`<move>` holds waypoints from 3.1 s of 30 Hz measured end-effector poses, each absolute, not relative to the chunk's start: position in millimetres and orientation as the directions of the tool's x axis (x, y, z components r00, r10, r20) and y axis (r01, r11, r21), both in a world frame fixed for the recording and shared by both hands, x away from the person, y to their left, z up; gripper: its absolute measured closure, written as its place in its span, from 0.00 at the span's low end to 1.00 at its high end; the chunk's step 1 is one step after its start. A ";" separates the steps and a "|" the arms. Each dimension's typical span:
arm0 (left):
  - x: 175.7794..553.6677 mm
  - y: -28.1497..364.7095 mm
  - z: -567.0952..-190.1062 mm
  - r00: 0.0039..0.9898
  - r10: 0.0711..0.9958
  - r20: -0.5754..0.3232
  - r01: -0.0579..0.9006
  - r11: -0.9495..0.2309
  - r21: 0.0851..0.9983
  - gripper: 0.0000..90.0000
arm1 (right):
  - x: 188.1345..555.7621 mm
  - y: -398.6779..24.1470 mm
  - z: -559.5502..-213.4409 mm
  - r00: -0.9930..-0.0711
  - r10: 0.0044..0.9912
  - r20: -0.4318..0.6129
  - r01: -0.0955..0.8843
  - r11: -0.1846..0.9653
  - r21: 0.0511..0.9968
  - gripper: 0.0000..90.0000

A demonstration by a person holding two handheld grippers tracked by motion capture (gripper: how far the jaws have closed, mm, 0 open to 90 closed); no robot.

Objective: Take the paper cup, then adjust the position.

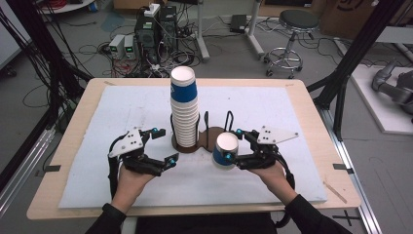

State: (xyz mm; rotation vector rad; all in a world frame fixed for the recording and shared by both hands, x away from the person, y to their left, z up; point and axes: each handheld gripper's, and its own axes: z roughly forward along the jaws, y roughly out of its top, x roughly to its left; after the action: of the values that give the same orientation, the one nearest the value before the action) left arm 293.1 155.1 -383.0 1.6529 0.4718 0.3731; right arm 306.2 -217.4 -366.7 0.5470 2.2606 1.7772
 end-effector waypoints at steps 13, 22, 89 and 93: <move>291.7 146.7 -385.3 0.873 0.487 -0.008 0.086 -0.140 0.986 0.08 | 307.5 -218.7 -366.3 -0.904 0.421 0.067 0.161 0.190 0.969 0.34; 292.4 138.1 -387.9 0.895 0.445 -0.003 0.085 -0.164 0.983 0.08 | 308.2 -220.3 -366.0 -0.904 0.421 0.075 0.167 0.186 0.968 0.34; 295.3 62.9 -414.4 0.984 0.134 -0.119 0.148 -0.241 0.959 0.22 | 291.2 -188.7 -370.7 -0.977 0.178 0.117 0.149 0.174 0.973 0.34; 297.2 64.8 -412.1 0.984 0.139 -0.111 0.148 -0.288 0.946 0.22 | 295.5 -191.9 -368.5 -0.975 0.179 0.135 0.170 0.199 0.965 0.27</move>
State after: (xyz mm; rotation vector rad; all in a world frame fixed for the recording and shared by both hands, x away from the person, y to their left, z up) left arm 297.2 64.8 -412.1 1.8679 0.2076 -0.0086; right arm 295.5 -191.9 -368.5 0.3533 2.4271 1.9517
